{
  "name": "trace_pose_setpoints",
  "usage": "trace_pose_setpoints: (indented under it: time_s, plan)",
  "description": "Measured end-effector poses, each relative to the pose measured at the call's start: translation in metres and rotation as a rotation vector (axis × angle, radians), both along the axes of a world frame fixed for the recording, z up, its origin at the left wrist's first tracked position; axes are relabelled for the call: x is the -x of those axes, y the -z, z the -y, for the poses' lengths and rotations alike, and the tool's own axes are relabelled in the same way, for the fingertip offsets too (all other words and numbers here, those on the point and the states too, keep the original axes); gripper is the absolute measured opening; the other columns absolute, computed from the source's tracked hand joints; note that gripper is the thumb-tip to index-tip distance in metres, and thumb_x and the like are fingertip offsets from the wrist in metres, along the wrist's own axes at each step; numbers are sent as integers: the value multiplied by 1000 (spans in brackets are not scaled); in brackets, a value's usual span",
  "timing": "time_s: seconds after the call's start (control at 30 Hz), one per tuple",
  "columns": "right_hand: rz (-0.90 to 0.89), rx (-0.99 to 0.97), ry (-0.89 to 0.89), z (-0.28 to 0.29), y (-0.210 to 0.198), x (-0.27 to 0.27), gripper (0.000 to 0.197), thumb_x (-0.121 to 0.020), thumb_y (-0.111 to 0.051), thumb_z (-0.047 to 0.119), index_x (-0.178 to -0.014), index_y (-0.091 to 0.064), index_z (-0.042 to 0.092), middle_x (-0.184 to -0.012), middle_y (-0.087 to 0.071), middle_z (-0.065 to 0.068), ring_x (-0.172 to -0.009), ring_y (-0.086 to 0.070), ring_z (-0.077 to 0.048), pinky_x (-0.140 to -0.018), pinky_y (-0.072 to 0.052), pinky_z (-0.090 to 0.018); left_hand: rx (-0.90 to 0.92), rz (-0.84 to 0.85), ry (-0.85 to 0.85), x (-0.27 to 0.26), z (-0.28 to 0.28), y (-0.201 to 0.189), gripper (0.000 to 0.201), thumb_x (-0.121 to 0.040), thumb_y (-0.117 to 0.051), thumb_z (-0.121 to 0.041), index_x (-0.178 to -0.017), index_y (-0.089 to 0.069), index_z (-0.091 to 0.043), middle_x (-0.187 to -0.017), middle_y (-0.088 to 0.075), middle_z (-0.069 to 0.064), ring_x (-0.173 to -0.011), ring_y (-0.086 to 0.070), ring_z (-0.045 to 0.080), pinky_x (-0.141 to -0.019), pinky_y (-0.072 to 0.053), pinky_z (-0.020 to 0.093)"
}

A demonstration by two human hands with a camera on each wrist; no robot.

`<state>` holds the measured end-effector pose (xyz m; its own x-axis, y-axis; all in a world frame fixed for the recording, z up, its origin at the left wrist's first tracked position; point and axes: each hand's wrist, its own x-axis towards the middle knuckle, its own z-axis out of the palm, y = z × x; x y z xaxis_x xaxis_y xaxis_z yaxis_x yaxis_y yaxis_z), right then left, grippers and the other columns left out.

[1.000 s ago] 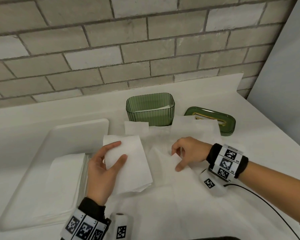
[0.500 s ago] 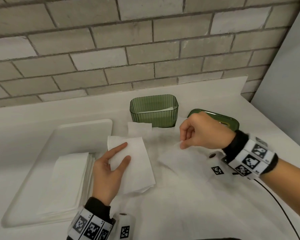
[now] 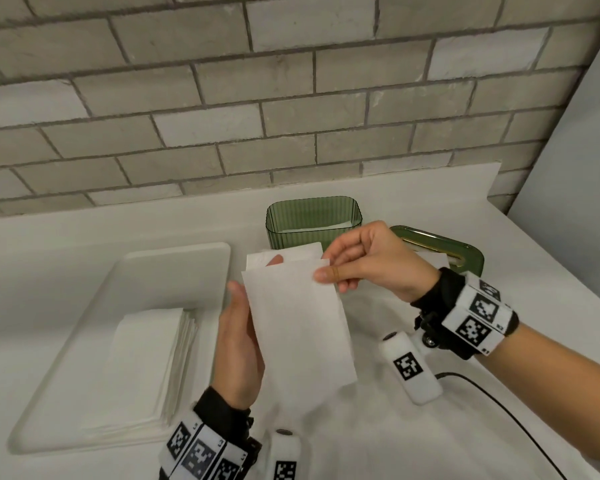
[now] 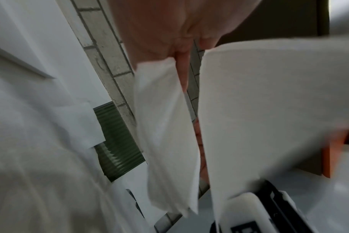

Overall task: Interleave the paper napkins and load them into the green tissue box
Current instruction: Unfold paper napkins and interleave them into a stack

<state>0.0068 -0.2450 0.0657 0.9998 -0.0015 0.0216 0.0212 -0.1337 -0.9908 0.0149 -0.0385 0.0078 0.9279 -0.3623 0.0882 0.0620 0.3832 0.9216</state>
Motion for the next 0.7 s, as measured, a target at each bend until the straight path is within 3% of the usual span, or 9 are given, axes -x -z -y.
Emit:
trace_pose_setpoints:
  time_s: [0.1,0.2,0.3,0.4,0.5,0.6,0.7]
  plan:
    - [-26,-4,42,-1,4,-4,24,-70,-81,-1,-87,-67,-12,-70,-68,-20,-45,-62,-12,-46,-49,-18,52,-11,17,2,1,-1,69,-91,-37,-59,-138,-55,-11,-129,-67,12,-120,-64,25,-87,-56,30]
    - [-41,-11,65,-1,6,-7,25,-70,-81,-2,-87,-67,-13,-66,-67,-17,-45,-62,-12,-45,-49,-18,-17,36,-49,2,1,-1,43,-91,-53,-33,-125,-65,-8,-118,-73,10,-110,-69,24,-81,-57,26]
    - [-53,-10,78,0,9,-10,29,-69,-82,-1,-89,-66,-15,-69,-68,-19,-46,-62,-12,-47,-50,-18,-115,100,-98,2,0,3,36,-85,-66,-19,-119,-67,-6,-112,-75,9,-105,-71,27,-81,-58,30]
    - [-37,-9,92,0,10,-11,23,-71,-82,3,-85,-68,-9,-69,-69,-20,-47,-62,-13,-49,-51,-18,-175,144,-149,1,-2,7,32,-85,-73,-2,-116,-67,-6,-109,-76,6,-99,-73,24,-78,-59,29]
    - [-29,33,153,9,22,-20,20,-75,-81,13,-83,-70,-1,-69,-71,-15,-50,-62,-13,-52,-51,-20,-226,177,-222,-4,-14,10,30,-84,-69,2,-114,-68,-5,-108,-76,5,-97,-73,22,-75,-59,27]
    - [-128,349,173,30,52,-29,26,-76,-81,27,-90,-73,6,-82,-74,-14,-65,-67,-17,-66,-52,-24,-257,163,-301,-10,-34,11,29,-84,-70,-1,-113,-68,-6,-108,-75,6,-97,-72,21,-74,-59,24]
    - [-388,855,-35,43,78,-24,57,-73,-80,43,-119,-64,14,-110,-64,1,-94,-58,-14,-81,-43,-20,-274,147,-370,-13,-56,13,30,-85,-71,-3,-113,-68,-9,-107,-76,4,-96,-72,21,-72,-59,22]
